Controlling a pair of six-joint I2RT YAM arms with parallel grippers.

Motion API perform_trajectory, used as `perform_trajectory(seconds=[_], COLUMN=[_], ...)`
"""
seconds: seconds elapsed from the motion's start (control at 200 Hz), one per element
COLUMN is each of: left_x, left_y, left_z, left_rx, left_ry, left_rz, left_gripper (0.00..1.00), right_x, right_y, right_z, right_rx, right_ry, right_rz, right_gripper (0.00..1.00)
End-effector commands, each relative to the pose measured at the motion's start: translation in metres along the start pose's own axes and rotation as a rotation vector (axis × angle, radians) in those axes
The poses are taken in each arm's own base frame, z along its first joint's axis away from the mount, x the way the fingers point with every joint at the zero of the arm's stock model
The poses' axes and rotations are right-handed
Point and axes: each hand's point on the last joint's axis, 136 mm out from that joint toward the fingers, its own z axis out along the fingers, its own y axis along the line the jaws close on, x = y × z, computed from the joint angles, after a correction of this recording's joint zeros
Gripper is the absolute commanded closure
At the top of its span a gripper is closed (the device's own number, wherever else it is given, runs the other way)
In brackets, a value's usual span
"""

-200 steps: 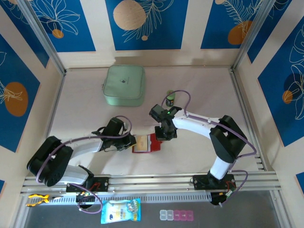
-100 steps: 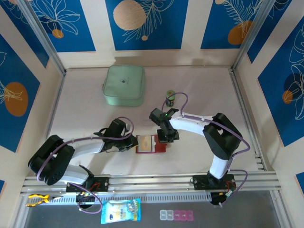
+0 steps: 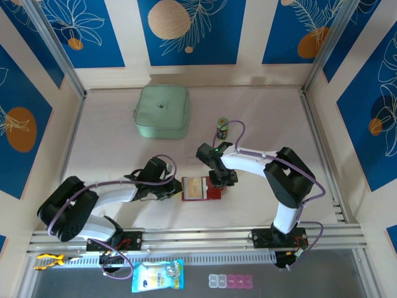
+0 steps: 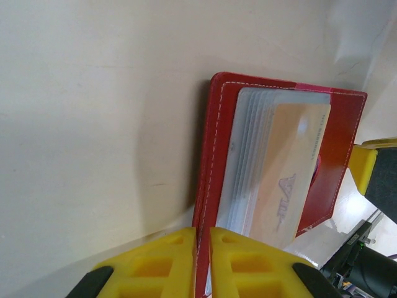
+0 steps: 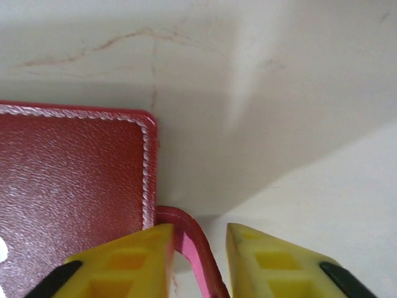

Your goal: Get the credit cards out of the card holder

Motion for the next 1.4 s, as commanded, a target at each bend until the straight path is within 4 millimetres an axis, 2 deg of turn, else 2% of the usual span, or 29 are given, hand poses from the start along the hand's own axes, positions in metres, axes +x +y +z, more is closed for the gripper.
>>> perform_trajectory(seconds=[0.0,0.425,0.58,0.735,0.835,0.955,0.99,1.225,1.396], left_x=[0.002,-0.005,-0.006,-0.005,-0.004,-0.004,-0.003,-0.008,-0.007], left_y=[0.001,-0.009,-0.01,-0.007,-0.007,-0.012,-0.016,-0.033,-0.041], left_z=[0.0,-0.008,-0.009,-0.009,-0.008,-0.009,-0.009,-0.019,-0.016], left_rx=[-0.002,0.0,0.004,0.004,0.004,0.024,0.036,0.064,0.082], left_ry=[-0.007,-0.04,-0.044,-0.049,-0.041,-0.04,-0.032,-0.054,-0.039], left_rz=[0.001,0.025,0.025,0.018,0.02,0.025,0.036,0.055,0.061], left_gripper=[0.87,0.86,0.86,0.86,0.86,0.87,0.87,0.88,0.88], right_x=[0.002,0.001,-0.004,-0.007,-0.007,-0.005,-0.004,0.003,0.006], right_y=[-0.005,-0.01,0.003,0.031,0.048,0.061,0.06,0.046,0.036], right_z=[-0.016,-0.06,-0.081,-0.093,-0.09,-0.076,-0.071,-0.042,-0.03], right_rx=[0.014,-0.011,-0.048,-0.141,-0.176,-0.198,-0.186,-0.117,-0.099], right_ry=[-0.016,-0.079,-0.114,-0.123,-0.109,-0.064,-0.051,0.004,0.026], right_rz=[0.002,0.011,-0.005,-0.025,-0.037,-0.038,-0.032,0.002,0.023], right_gripper=[0.65,0.59,0.59,0.6,0.62,0.6,0.58,0.33,0.23])
